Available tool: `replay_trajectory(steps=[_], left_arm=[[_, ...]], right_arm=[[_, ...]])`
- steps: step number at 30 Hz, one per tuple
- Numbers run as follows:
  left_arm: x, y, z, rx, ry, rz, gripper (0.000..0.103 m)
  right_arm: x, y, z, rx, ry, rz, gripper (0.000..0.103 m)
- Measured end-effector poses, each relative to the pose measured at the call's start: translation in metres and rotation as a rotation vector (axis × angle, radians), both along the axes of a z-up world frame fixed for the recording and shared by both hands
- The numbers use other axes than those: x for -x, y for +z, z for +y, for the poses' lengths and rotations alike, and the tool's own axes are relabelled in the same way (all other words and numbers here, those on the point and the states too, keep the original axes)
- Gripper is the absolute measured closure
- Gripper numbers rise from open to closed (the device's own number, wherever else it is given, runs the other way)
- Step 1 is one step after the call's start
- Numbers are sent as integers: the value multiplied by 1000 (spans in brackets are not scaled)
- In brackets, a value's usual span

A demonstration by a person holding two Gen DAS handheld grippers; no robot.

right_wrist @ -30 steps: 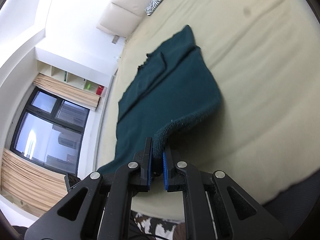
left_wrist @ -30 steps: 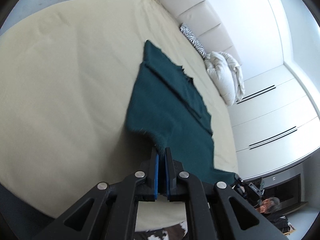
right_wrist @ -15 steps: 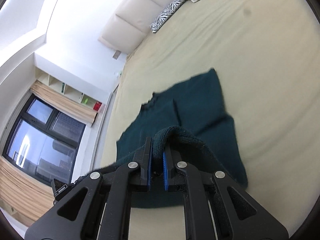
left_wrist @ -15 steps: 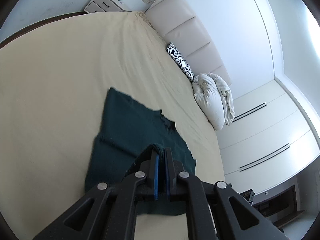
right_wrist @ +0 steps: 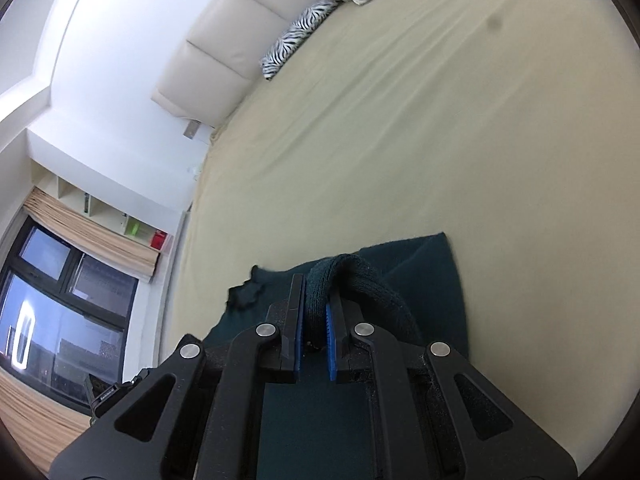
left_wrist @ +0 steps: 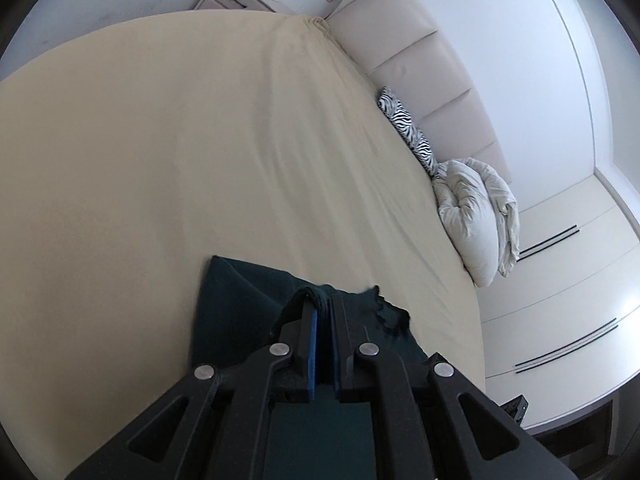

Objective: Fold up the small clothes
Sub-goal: 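Lay the hem down near the collar and open both grippers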

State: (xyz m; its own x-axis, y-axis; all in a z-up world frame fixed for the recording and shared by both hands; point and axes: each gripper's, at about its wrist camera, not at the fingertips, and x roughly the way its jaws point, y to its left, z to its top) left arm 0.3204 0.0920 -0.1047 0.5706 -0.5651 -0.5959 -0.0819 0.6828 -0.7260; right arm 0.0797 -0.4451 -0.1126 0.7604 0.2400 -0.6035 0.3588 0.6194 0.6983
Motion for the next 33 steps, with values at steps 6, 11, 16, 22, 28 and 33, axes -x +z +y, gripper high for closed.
replay_trajectory(steps=[6, 11, 16, 22, 28, 33], left_arm=[[-10, -23, 7, -28, 23, 30, 55], [23, -9, 3, -69, -4, -26, 46], [77, 7, -17, -229, -46, -117, 46], [129, -8, -14, -352, -29, -127, 46], [157, -22, 6, -424, -5, -133, 46], [162, -26, -2, -487, -38, -159, 49]], right_arm=[[-17, -33, -17, -4, -112, 53, 45], [-4, -27, -16, 27, -121, 37, 30], [20, 2, 15, 210, -28, 36, 30], [63, 10, 48, 390, 78, 79, 31], [98, 1, 60, 403, 84, 96, 33], [119, -13, 59, 382, 67, 116, 33]])
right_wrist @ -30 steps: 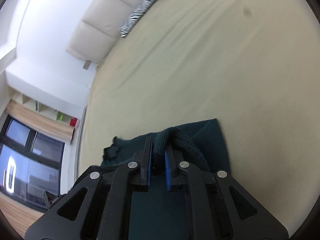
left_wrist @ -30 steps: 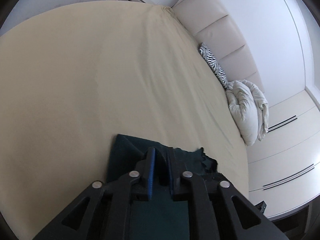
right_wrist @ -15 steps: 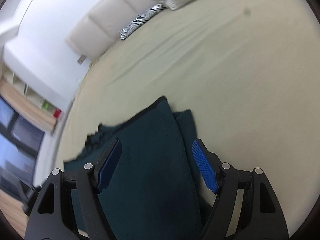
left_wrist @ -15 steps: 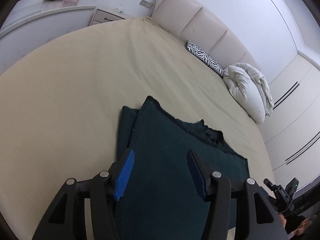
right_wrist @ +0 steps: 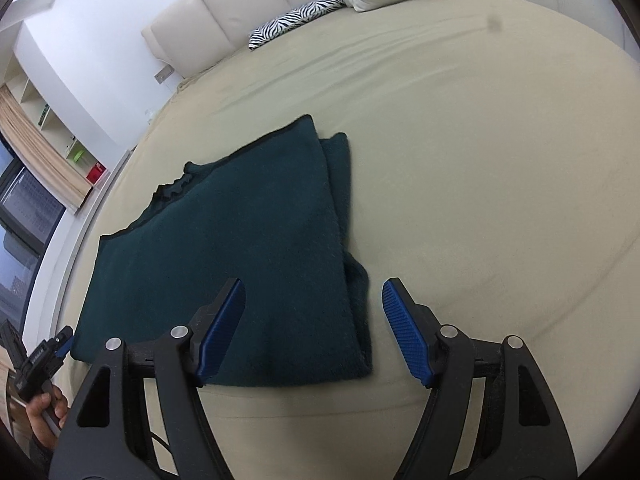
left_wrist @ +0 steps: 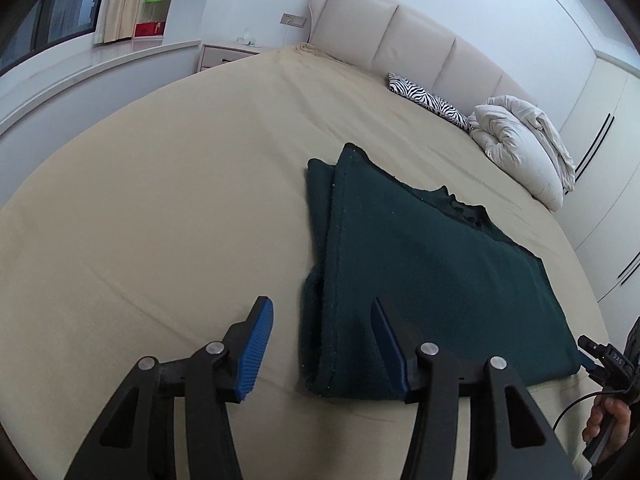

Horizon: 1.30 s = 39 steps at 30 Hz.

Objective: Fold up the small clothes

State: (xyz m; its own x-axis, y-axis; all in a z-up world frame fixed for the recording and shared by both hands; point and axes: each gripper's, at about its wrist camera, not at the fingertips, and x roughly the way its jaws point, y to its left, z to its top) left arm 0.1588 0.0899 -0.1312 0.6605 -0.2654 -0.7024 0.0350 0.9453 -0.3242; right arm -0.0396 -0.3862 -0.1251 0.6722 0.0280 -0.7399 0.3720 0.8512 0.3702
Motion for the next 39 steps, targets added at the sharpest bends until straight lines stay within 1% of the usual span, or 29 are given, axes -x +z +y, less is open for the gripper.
replay_trajectory(steps=[2, 5, 6, 9, 13, 14, 16, 17, 18, 19, 21, 25, 27, 30, 32, 34, 35, 36, 37, 39], left_arm=[[-2, -3, 0, 1, 5, 2, 52], [-7, -3, -5, -28, 0, -6, 53], [-9, -4, -6, -34, -4, -4, 60], [-9, -7, -9, -50, -14, 2, 71], [-8, -11, -12, -75, -18, 10, 75], [-7, -11, -12, -76, -18, 11, 78], [-6, -11, -13, -79, -22, 10, 82], [-6, -11, -13, -86, -24, 9, 85], [-6, -11, -14, -91, -25, 7, 89], [-5, -10, -15, -94, -26, 4, 90], [-4, -10, -15, -101, -26, -1, 92], [-2, -9, -16, -112, -31, -8, 93], [-2, -9, -16, -117, -34, -8, 93], [-2, -9, -18, -127, -38, -8, 93], [-2, -9, -18, -128, -40, -5, 94], [-1, -8, -18, -131, -38, -3, 94], [0, -8, -17, -129, -36, -3, 94], [0, -7, -17, -127, -33, -2, 94], [1, -6, -16, -122, -30, -2, 94], [4, -3, -14, -115, -29, -7, 94]], right_arm=[[2, -1, 3, 9, 8, -1, 33], [7, -2, 9, 29, 22, -7, 33], [6, -2, 11, 46, 24, -4, 33], [3, -2, 10, 61, 20, 9, 33], [1, -9, 11, 64, 21, 36, 33], [1, -11, 12, 61, 27, 43, 33], [1, -14, 13, 65, 40, 55, 41], [2, -14, 14, 70, 47, 57, 42], [2, -15, 15, 74, 52, 58, 46], [2, -15, 14, 79, 52, 61, 51], [3, -15, 12, 81, 44, 63, 53], [9, -12, 0, 45, -33, 48, 53], [11, -12, -6, 28, -50, 37, 53], [7, -15, -4, 39, -17, 57, 53], [3, -16, 2, 81, 21, 70, 54], [2, -15, 7, 115, 34, 74, 75], [2, -14, 8, 120, 31, 73, 76], [3, -13, 9, 123, 27, 69, 83], [4, -12, 10, 131, 21, 69, 88], [7, -9, 11, 135, 16, 61, 92]])
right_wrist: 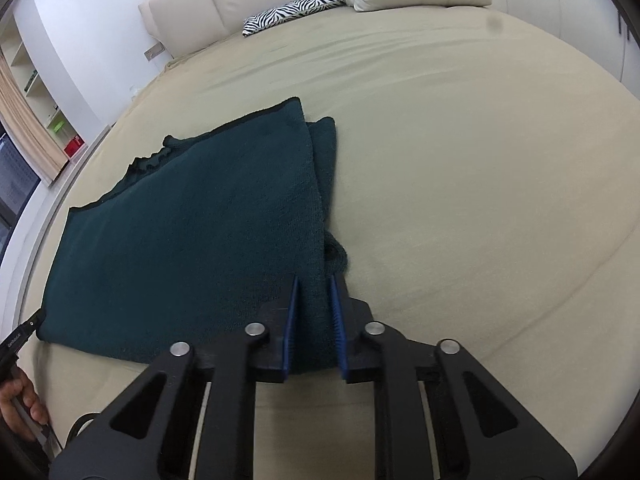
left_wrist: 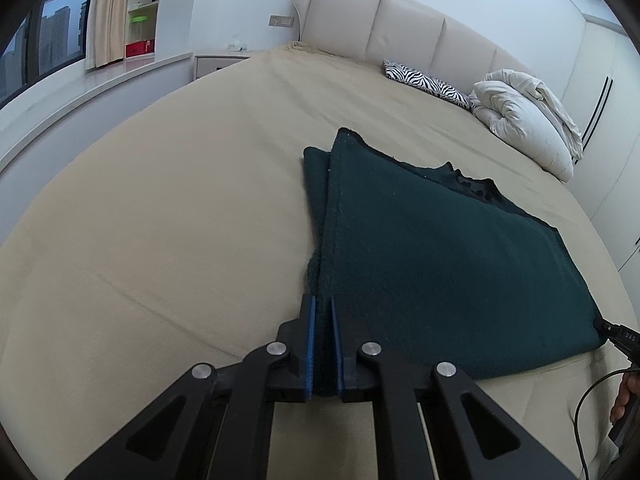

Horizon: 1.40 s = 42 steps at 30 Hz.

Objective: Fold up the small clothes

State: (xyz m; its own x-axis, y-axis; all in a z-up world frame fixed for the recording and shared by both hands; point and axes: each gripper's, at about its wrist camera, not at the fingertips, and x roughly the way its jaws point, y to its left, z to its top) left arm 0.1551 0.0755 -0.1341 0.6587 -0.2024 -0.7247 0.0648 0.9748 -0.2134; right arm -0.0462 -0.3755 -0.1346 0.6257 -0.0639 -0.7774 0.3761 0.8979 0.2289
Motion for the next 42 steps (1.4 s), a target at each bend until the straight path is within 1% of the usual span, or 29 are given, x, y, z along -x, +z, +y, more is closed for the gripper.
replay_trajectory(steps=[9, 13, 16, 22, 27, 29, 33, 37, 40, 42], left_arm=[[11, 4, 1, 14, -1, -3, 95], [17, -2, 3, -3, -4, 12, 97], [20, -11, 8, 5, -1, 31, 96], [16, -10, 7, 18, -4, 37, 97], [18, -10, 4, -17, -28, 36, 96], [18, -12, 3, -23, -33, 42, 96], [17, -13, 2, -30, -34, 54, 96], [16, -14, 3, -31, -39, 59, 96], [17, -14, 2, -37, -40, 58, 96], [15, -15, 2, -37, -39, 59, 96]], right_arm=[[16, 19, 12, 22, 17, -38, 95], [20, 12, 11, 19, 12, -20, 96], [24, 5, 6, -9, -5, -15, 97], [38, -4, 7, -22, -17, -10, 98], [43, -5, 7, -32, -28, -16, 98], [42, -7, 8, -24, -24, -12, 98], [37, -14, 0, -47, -39, -6, 98], [34, -20, -1, -77, -41, 6, 95], [37, -18, -7, -115, -38, -10, 95], [36, -19, -10, -133, -45, -3, 91]])
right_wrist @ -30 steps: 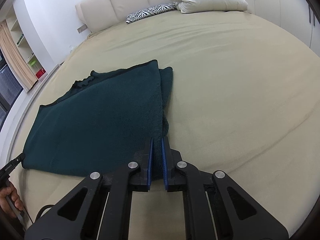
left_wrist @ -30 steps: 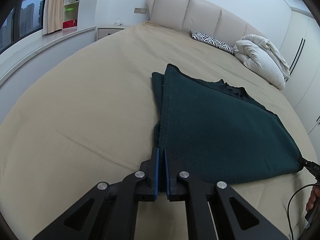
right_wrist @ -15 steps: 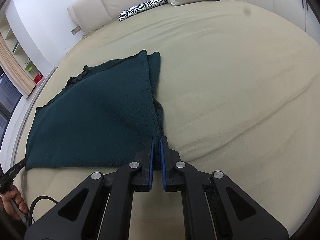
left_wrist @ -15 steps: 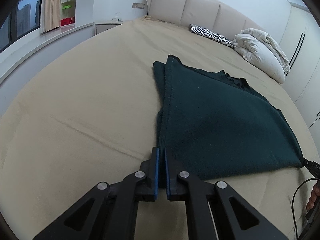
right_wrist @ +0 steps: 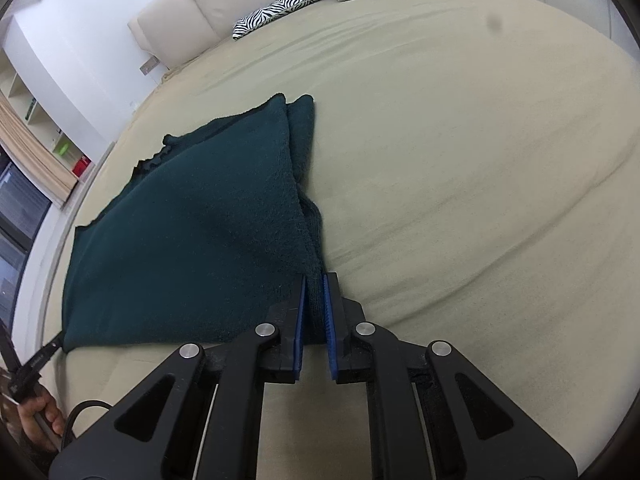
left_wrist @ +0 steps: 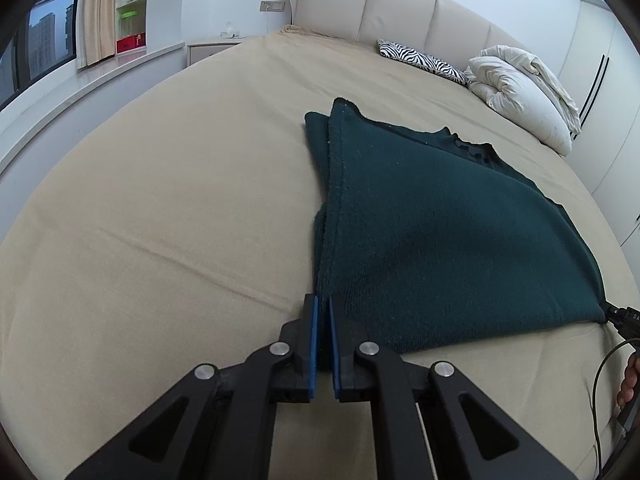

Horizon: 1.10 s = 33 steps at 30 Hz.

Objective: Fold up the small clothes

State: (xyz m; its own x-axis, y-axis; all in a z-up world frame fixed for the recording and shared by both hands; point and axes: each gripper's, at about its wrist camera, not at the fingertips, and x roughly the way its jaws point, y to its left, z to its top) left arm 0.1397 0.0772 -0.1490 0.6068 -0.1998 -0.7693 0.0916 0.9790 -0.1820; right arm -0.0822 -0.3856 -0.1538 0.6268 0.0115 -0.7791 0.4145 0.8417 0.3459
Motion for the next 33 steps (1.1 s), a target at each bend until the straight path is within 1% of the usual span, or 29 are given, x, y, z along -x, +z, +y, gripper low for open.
replay_trajectory(steps=[2, 4, 5, 6, 7, 8, 9, 10, 11, 13, 15, 16, 18, 20, 24, 27, 29, 30, 31, 32, 33], left_arm=[[0, 0, 0, 2, 1, 0, 96], [-1, 1, 1, 15, -2, 7, 94], [-1, 2, 5, 35, 10, 10, 88], [0, 3, 10, 45, 28, 17, 75], [1, 5, 15, 58, 46, 22, 71], [3, 10, 20, 70, 64, 19, 68], [6, 16, 24, 63, 80, 12, 68], [9, 23, 26, 47, 96, -4, 68], [11, 30, 27, 35, 107, -27, 68], [8, 48, 25, 32, 103, -71, 68], [-4, 63, 11, 16, 76, -112, 64], [-12, 70, -1, 1, 54, -139, 62], [-31, 79, -26, -27, 15, -188, 57], [-52, 81, -50, -50, -17, -217, 56], [-104, 71, -94, -78, -82, -225, 56], [-137, 54, -112, -117, -94, -213, 56], [-157, 36, -112, -135, -80, -167, 56], [-167, 24, -108, -143, -60, -134, 56], [-175, 10, -99, -134, -39, -95, 56], [-181, -2, -88, -101, -22, -56, 54], [-184, -10, -73, -3, -15, -41, 54]], right_arm=[[-1, 0, -1, -9, -3, 2, 90], [-1, 3, -2, -18, -18, 7, 86], [0, 7, -3, -19, -32, 5, 84], [3, 13, -5, -11, -61, -7, 75], [6, 19, -7, 0, -85, -24, 58], [11, 28, -8, 14, -113, -59, 49], [15, 39, -9, 31, -135, -98, 38], [17, 48, -9, 47, -141, -122, 37], [17, 58, -7, 64, -135, -145, 37], [11, 75, -2, 65, -102, -193, 37], [-9, 85, 7, 23, -31, -220, 37], [-23, 87, 13, -6, 8, -233, 37], [-54, 88, 27, -75, 73, -260, 37], [-91, 80, 41, -165, 131, -276, 38], [-172, 44, 67, -361, 180, -240, 38], [-214, 21, 79, -442, 198, -228, 38], [-240, -5, 78, -484, 172, -185, 38], [-246, -19, 69, -498, 133, -165, 40], [-248, -30, 57, -534, 103, -175, 53], [-247, -38, 42, -569, 80, -192, 63], [-245, -45, 23, -603, 51, -214, 76]])
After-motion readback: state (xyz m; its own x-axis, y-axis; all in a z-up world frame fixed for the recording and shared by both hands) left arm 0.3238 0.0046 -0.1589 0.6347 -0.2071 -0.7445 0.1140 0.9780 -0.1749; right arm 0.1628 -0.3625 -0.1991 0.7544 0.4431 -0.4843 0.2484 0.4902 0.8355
